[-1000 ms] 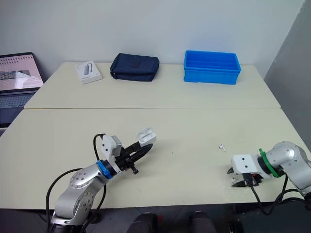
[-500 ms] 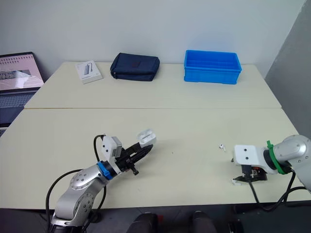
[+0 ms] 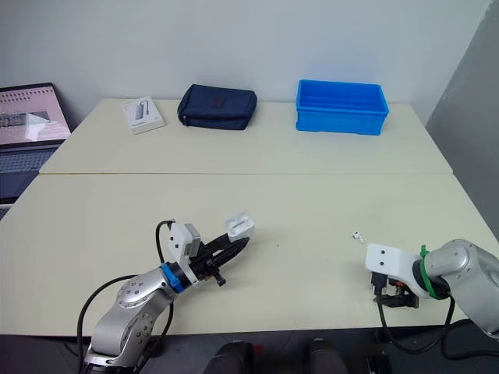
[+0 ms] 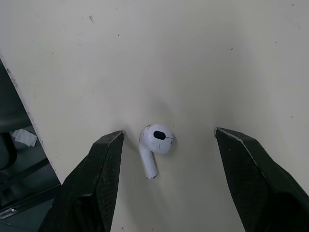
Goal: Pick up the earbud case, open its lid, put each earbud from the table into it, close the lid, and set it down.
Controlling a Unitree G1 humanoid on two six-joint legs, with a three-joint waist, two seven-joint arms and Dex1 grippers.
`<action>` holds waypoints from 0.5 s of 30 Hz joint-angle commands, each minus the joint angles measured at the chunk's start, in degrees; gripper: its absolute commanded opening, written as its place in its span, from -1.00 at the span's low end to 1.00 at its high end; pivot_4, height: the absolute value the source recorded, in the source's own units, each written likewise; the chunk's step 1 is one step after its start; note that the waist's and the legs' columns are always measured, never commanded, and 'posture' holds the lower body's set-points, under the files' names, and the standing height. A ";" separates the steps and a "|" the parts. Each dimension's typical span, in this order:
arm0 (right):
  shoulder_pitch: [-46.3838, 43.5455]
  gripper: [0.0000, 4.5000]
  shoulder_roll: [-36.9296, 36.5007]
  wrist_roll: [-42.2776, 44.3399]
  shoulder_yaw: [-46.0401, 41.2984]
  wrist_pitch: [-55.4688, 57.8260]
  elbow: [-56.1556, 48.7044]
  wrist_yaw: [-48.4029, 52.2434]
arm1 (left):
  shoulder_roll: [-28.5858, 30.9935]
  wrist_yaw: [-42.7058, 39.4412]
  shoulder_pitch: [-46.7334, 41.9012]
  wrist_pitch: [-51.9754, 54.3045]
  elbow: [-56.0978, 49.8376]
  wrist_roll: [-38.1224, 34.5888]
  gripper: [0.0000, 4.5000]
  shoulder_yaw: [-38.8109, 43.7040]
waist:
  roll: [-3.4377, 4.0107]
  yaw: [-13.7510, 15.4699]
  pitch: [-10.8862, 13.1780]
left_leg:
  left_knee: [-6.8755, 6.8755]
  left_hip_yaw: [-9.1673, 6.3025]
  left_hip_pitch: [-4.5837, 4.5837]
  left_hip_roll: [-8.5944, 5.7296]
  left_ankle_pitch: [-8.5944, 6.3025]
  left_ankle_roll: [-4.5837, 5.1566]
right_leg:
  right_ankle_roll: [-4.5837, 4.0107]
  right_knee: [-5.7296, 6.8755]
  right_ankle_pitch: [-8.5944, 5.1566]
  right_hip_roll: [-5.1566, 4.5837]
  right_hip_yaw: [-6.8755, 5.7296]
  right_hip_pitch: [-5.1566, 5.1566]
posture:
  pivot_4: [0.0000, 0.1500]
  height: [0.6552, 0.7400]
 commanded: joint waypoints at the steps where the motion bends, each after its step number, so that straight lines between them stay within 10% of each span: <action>1: -0.15 0.31 -0.51 -0.37 0.66 0.04 0.02 -0.18 | 0.11 -0.10 0.02 -0.63 -1.72 -0.29 -0.65 0.12 | -0.01 0.00 0.00 | 0.00 -0.02 0.00 0.00 0.00 0.00 | 0.00 -0.01 0.00 0.00 -0.01 0.00 | 1.00 1.00; 9: 0.50 -0.80 -0.94 -1.39 1.78 -1.55 0.53 -0.53 | -0.06 -0.02 -0.15 -0.78 -1.46 -0.28 -0.65 0.11 | -0.06 -0.02 -0.02 | 0.03 -0.01 0.01 0.03 0.00 0.00 | 0.04 -0.14 0.03 0.00 0.00 0.06 | 1.00 1.00; 15: -0.84 -0.83 -0.34 -0.09 0.09 -2.21 -0.64 -0.58 | -0.01 -0.11 -0.34 -0.84 -1.22 -0.30 -0.65 0.20 | -0.07 -0.01 -0.02 | 0.02 0.03 0.00 0.04 0.00 0.00 | 0.15 -0.24 0.10 0.00 0.03 0.08 | 1.00 1.00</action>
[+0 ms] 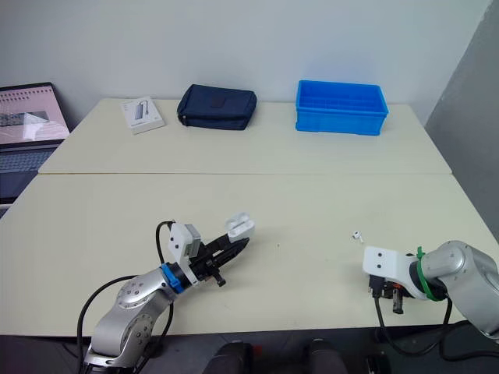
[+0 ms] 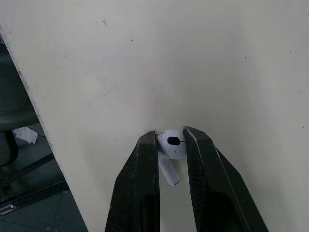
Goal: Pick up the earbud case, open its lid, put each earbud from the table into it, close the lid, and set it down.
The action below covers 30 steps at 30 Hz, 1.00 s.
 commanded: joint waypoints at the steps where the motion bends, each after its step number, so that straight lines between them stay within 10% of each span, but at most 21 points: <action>1: -1.42 -0.83 0.42 0.81 -1.85 -0.63 -0.81 -0.32 | -0.05 -0.20 -0.61 -0.90 -1.13 -0.33 -0.65 0.23 | 0.00 0.00 0.00 | 0.00 0.00 0.00 0.00 0.00 0.00 | 0.00 0.00 0.00 0.00 0.00 0.00 | 1.00 1.00; 6: -7.02 -0.83 6.10 8.40 -7.31 0.37 -2.62 -0.30 | -0.20 -0.87 -2.10 -1.31 0.12 -0.47 -0.65 0.23 | 0.01 -0.01 0.01 | -0.03 0.00 -0.03 -0.03 0.00 0.00 | 0.05 0.02 0.03 0.01 -0.02 -0.04 | 1.00 1.00; 17: -20.42 -0.83 48.97 30.04 -16.89 5.60 -1.19 -22.45 | -2.55 -0.53 -6.69 -4.77 2.66 0.69 -0.65 -0.56 | -0.02 0.03 0.07 | -0.05 -0.28 -0.28 -0.04 -0.01 -0.01 | 0.36 -0.01 0.24 0.19 -0.17 -0.13 | 1.00 1.00; 30: -15.13 -0.83 62.22 21.28 -5.02 -10.95 3.98 -32.47 | -3.85 -0.50 -9.77 -7.51 3.98 1.56 -0.65 -0.69 | 0.02 -0.16 0.06 | -0.04 -0.28 -0.22 -0.02 0.00 0.00 | 0.34 0.10 0.26 0.24 -0.13 -0.14 | 1.00 1.00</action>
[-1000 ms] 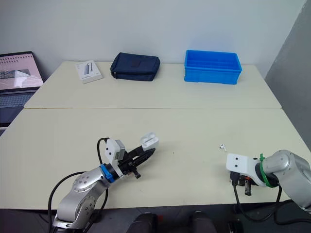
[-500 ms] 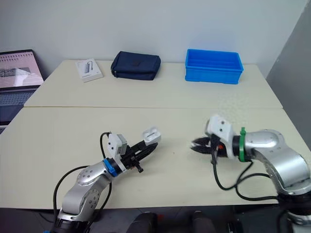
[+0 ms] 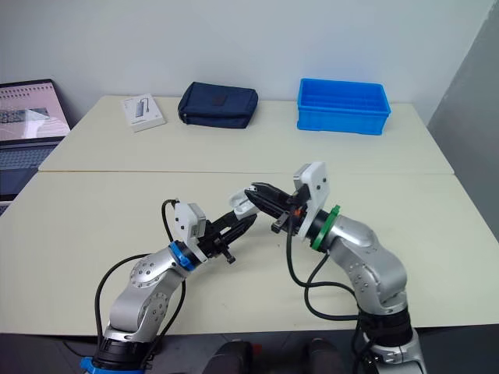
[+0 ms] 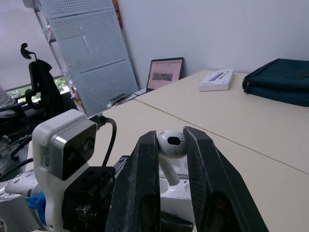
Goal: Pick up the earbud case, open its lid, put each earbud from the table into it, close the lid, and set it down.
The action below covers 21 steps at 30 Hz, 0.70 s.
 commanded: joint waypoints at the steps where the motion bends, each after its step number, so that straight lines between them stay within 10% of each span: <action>1: 0.20 -0.83 1.14 -1.49 2.03 -4.54 0.11 -0.91 | -0.19 -0.46 -1.13 -1.30 -0.54 -0.17 -0.65 -0.02 | 0.00 -0.02 0.00 | 0.00 -0.01 0.01 0.01 0.00 0.00 | 0.00 0.01 0.00 0.02 -0.01 0.00 | 1.00 1.00; 21: 2.74 -0.83 3.12 -8.06 7.95 -16.95 9.08 -1.58 | -0.01 -1.15 -2.51 -0.17 -0.56 -1.05 -0.65 0.44 | 0.01 -0.01 0.00 | 0.00 0.01 0.03 0.02 0.00 0.00 | -0.02 0.02 0.00 0.03 0.02 0.01 | 1.00 1.00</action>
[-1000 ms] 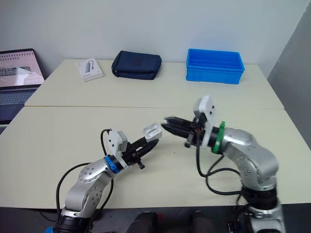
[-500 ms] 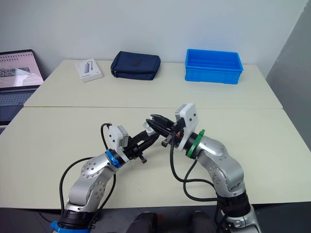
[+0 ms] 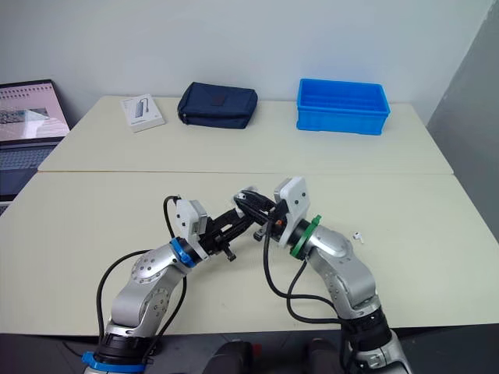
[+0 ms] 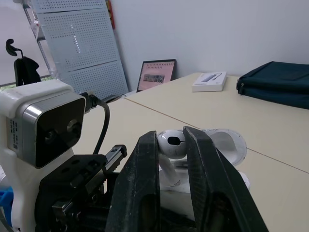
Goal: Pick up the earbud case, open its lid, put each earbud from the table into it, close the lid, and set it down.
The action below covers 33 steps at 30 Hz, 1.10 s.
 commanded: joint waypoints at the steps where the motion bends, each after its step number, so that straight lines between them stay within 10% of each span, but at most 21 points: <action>1: 0.55 -0.83 0.51 -0.48 0.95 -1.81 -0.48 -0.03 | -0.12 -0.05 -1.04 -0.41 -1.99 -0.99 -0.65 0.42 | 0.00 0.00 0.00 | 0.00 0.00 0.00 0.00 0.00 0.00 | 0.00 0.00 0.00 0.00 0.00 0.00 | 1.00 1.00; 10: 1.53 -0.83 0.67 -3.01 2.99 -3.73 1.05 -0.25 | -0.28 0.25 -1.08 -0.04 -2.49 -1.12 -0.65 0.47 | 0.00 0.01 0.00 | 0.01 -0.01 0.00 0.00 0.00 0.00 | 0.00 0.01 0.00 0.00 0.00 0.00 | 1.00 1.00; 18: 2.18 0.40 -1.02 -1.77 1.15 -3.36 -2.16 0.07 | -0.17 0.18 -0.94 0.38 -2.60 -1.10 -0.65 0.54 | 0.00 0.02 0.00 | 0.00 -0.01 0.00 0.00 0.00 0.00 | 0.00 0.00 0.00 0.00 0.00 0.00 | 1.00 1.00; 33: 15.18 0.41 -30.81 11.66 -24.71 11.75 -20.83 6.70 | -0.02 -0.12 -0.90 -1.26 0.76 0.14 -0.65 0.76 | 0.01 0.29 0.01 | 0.00 0.01 -0.08 -0.07 0.00 0.01 | -0.01 -0.16 -0.01 -0.11 -0.03 0.03 | 1.00 1.00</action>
